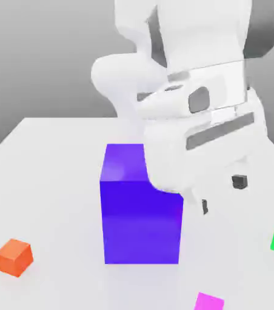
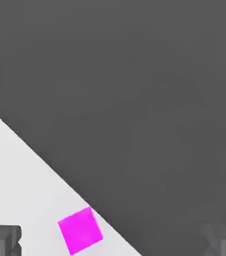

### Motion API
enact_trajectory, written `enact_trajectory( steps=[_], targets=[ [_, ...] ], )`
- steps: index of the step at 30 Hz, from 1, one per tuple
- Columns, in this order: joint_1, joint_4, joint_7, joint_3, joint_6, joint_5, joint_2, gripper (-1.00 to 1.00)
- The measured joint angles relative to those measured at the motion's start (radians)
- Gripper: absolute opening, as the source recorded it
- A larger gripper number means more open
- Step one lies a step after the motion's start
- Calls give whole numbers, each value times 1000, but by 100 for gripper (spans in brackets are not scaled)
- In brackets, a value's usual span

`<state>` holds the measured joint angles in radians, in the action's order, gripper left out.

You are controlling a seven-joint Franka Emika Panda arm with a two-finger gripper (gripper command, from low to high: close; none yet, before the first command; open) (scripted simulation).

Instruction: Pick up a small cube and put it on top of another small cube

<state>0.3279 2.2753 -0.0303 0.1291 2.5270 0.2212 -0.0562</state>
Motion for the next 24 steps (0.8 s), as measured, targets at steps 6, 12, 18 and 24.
enact_trajectory(
  steps=[6, 12, 18, 24],
  targets=[
    [10, -1, -130, -23, 71, -59, -200, 0],
    [21, -21, -194, -31, 185, -116, -402, 0],
    [12, -35, -204, -43, 232, -107, -466, -100],
    [24, -15, -191, -27, 162, -125, -377, -100]
  ],
)
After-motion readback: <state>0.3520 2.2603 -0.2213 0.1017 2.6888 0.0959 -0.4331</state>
